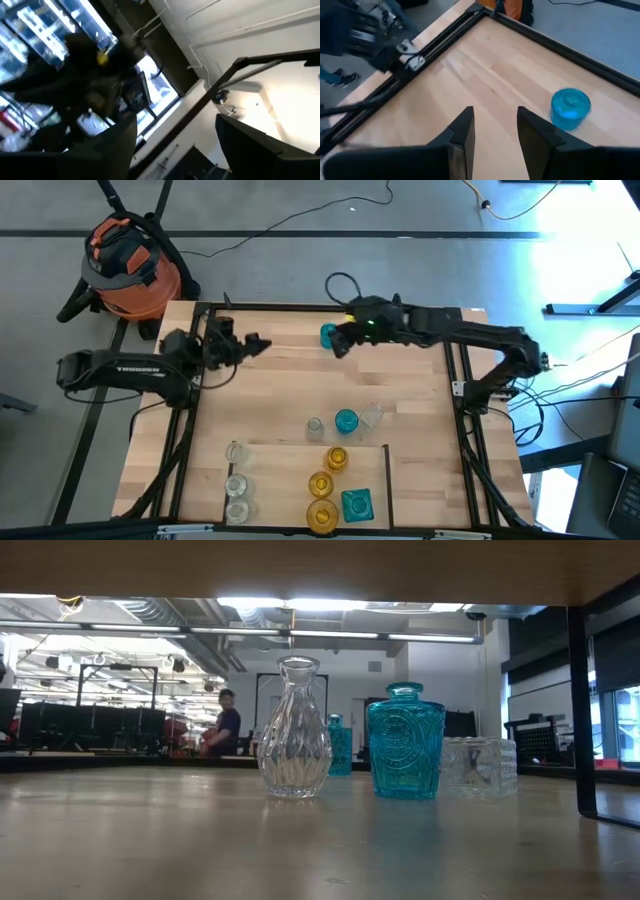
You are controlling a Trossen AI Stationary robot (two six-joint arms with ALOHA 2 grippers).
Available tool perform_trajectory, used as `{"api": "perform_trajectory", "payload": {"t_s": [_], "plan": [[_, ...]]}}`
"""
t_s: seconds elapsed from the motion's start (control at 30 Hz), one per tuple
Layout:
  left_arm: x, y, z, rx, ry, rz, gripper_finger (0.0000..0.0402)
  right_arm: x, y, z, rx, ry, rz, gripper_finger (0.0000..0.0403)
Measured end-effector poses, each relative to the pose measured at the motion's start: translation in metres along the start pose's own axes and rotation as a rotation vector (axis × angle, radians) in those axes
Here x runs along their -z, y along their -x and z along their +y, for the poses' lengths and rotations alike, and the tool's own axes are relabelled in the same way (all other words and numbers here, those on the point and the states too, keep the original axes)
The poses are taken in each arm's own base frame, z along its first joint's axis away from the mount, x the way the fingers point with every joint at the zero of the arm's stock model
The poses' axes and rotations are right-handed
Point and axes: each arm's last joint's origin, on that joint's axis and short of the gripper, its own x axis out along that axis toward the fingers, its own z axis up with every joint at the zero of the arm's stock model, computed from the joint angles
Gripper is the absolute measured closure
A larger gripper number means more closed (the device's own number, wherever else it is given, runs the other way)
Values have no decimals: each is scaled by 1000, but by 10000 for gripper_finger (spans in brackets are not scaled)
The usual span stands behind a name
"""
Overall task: Sort vases onto shelf
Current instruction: Put the blue vase on the shelf
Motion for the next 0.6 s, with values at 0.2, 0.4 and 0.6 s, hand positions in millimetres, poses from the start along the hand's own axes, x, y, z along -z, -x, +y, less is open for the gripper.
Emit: {"api": "perform_trajectory", "payload": {"t_s": [0.2,0.4,0.6], "plan": [[-30,-13,-10,-36,-124,-40,141,15,-54,-21,193,14,114,262],[-49,-22,-20,-66,-225,-38,141,22,-95,-37,272,23,144,218],[-56,-23,-23,-46,-248,6,141,28,-119,-46,370,9,111,194]]}}
